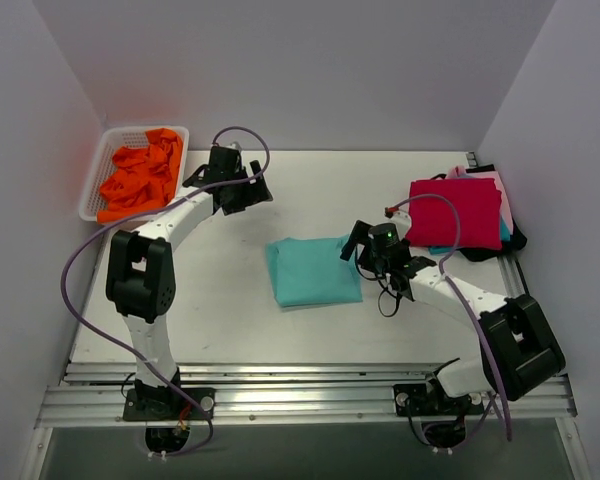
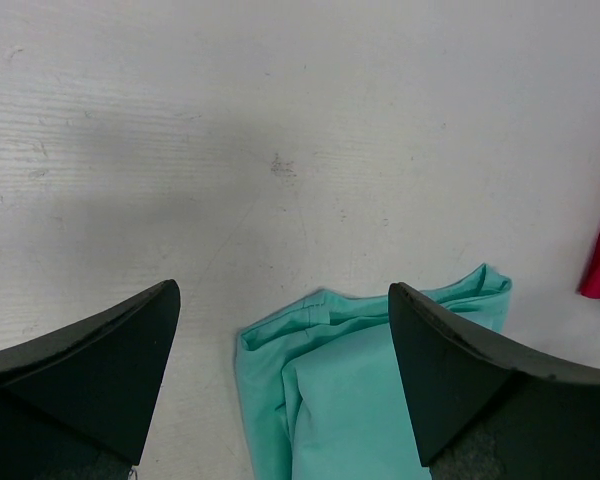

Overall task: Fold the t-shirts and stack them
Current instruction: Put the neatly folded tshirt into the corner of the board with the right arm

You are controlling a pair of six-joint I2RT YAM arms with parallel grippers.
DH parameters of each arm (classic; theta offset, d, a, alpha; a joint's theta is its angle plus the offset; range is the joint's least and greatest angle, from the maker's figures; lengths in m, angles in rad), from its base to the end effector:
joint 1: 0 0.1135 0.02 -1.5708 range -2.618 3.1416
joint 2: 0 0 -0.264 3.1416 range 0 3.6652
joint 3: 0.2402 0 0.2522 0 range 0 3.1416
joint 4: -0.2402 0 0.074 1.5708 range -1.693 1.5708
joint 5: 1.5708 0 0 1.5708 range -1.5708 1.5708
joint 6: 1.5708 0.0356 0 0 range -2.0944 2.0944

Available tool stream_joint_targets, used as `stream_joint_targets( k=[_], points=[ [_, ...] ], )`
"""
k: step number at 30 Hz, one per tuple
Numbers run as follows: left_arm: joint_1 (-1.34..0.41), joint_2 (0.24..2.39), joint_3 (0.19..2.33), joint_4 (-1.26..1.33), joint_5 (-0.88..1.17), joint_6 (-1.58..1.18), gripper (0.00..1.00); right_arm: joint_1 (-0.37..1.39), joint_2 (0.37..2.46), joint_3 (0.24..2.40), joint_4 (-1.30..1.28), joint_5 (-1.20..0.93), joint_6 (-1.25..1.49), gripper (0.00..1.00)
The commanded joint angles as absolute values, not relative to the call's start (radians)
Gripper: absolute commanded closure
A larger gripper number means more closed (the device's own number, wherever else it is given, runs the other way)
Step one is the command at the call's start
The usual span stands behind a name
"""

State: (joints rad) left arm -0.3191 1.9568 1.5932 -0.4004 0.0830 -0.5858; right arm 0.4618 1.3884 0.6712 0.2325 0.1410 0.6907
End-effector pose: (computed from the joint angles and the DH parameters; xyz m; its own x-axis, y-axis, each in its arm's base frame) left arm 0.4251 -0.1436 0.2513 -0.7516 -0.3319 -0.5700 -0.0553 0.8928 -0.4470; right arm 0.2644 0.1260 0.2064 -0.5316 0.4400 -0.7237 0.0115 0.8582 0.5132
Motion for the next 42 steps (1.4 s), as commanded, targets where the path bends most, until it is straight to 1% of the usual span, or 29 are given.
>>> stream_joint_targets(
  k=[1, 9, 16, 20, 22, 24, 27, 28, 29, 30, 33, 38, 41, 42],
  points=[
    [-0.321, 1.959, 1.589, -0.356, 0.071, -0.569, 0.06, 0.483, 1.373, 0.683, 0.202, 0.126, 0.698, 0.00],
    [-0.321, 1.967, 1.588, -0.370, 0.049, -0.568, 0.06, 0.511, 1.515, 0.652, 0.317, 0.097, 0.709, 0.00],
    [-0.322, 1.963, 1.589, -0.380, 0.023, -0.565, 0.06, 0.511, 1.707, 0.643, 0.461, 0.049, 0.710, 0.00],
    [-0.322, 1.973, 1.591, -0.382, 0.017, -0.563, 0.06, 0.512, 1.759, 0.638, 0.502, 0.026, 0.713, 0.00],
    [-0.322, 1.982, 1.592, -0.383, 0.017, -0.563, 0.06, 0.515, 1.772, 0.637, 0.514, 0.017, 0.713, 0.05],
    [-0.322, 1.986, 1.595, -0.384, 0.017, -0.563, 0.06, 0.520, 1.770, 0.638, 0.515, 0.014, 0.716, 0.10],
    [-0.321, 1.999, 1.595, -0.385, 0.017, -0.564, 0.06, 0.531, 1.760, 0.637, 0.514, 0.011, 0.715, 0.32],
    [-0.321, 2.005, 1.595, -0.385, 0.018, -0.566, 0.06, 0.534, 1.753, 0.638, 0.511, 0.012, 0.716, 0.53],
    [-0.319, 2.008, 1.595, -0.385, 0.020, -0.566, 0.06, 0.534, 1.753, 0.640, 0.511, 0.012, 0.713, 0.63],
    [-0.321, 2.009, 1.594, -0.387, 0.020, -0.568, 0.06, 0.534, 1.755, 0.641, 0.509, 0.011, 0.713, 0.76],
    [-0.319, 2.014, 1.583, -0.379, 0.028, -0.574, 0.06, 0.535, 1.767, 0.655, 0.502, 0.011, 0.713, 1.00],
    [-0.319, 2.000, 1.545, -0.350, 0.035, -0.594, 0.06, 0.545, 1.778, 0.702, 0.463, 0.011, 0.718, 1.00],
    [-0.319, 1.977, 1.484, -0.305, 0.038, -0.610, 0.06, 0.546, 1.753, 0.799, 0.361, 0.026, 0.707, 1.00],
    [-0.318, 1.965, 1.448, -0.282, 0.037, -0.620, 0.06, 0.548, 1.749, 0.874, 0.297, 0.037, 0.689, 1.00]
  ],
)
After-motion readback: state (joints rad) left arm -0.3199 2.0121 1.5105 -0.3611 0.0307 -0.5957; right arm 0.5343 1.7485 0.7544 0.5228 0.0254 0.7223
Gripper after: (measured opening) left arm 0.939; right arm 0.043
